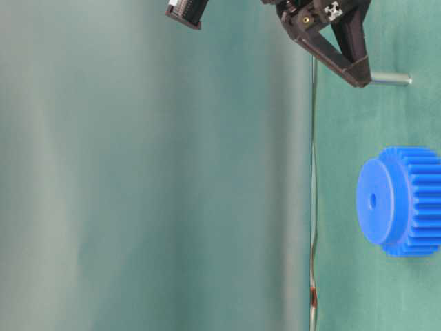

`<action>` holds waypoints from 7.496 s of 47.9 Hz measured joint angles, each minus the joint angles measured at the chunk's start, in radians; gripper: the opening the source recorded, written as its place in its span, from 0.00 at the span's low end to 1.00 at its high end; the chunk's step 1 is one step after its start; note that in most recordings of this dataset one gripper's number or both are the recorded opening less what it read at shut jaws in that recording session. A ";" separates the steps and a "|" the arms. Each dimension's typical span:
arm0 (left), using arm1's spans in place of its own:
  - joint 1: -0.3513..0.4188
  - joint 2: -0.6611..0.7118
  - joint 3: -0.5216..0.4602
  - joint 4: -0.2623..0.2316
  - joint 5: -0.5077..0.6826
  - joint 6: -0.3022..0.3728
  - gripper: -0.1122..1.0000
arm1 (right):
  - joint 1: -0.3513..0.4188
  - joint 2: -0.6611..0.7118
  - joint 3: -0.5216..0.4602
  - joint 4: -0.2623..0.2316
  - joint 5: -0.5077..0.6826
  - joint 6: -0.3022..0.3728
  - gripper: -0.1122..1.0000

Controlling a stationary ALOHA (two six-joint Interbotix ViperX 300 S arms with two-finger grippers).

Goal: Insert the shaft into the center hole of the gear.

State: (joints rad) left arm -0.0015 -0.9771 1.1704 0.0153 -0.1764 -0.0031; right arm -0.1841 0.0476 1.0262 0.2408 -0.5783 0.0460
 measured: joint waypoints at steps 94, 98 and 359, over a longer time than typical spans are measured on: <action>-0.002 0.000 0.000 0.000 0.018 -0.009 0.10 | 0.052 0.075 -0.393 -0.009 0.314 -0.055 0.25; -0.002 0.000 0.000 0.000 0.018 -0.009 0.10 | 0.052 0.091 -0.396 -0.008 0.313 -0.055 0.25; 0.000 0.000 0.000 0.000 0.035 -0.012 0.10 | 0.063 -0.623 -0.012 -0.008 0.324 -0.104 0.82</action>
State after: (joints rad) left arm -0.0015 -0.9771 1.1704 0.0153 -0.1411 -0.0153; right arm -0.1212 -0.5752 1.0140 0.2332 -0.2546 -0.0583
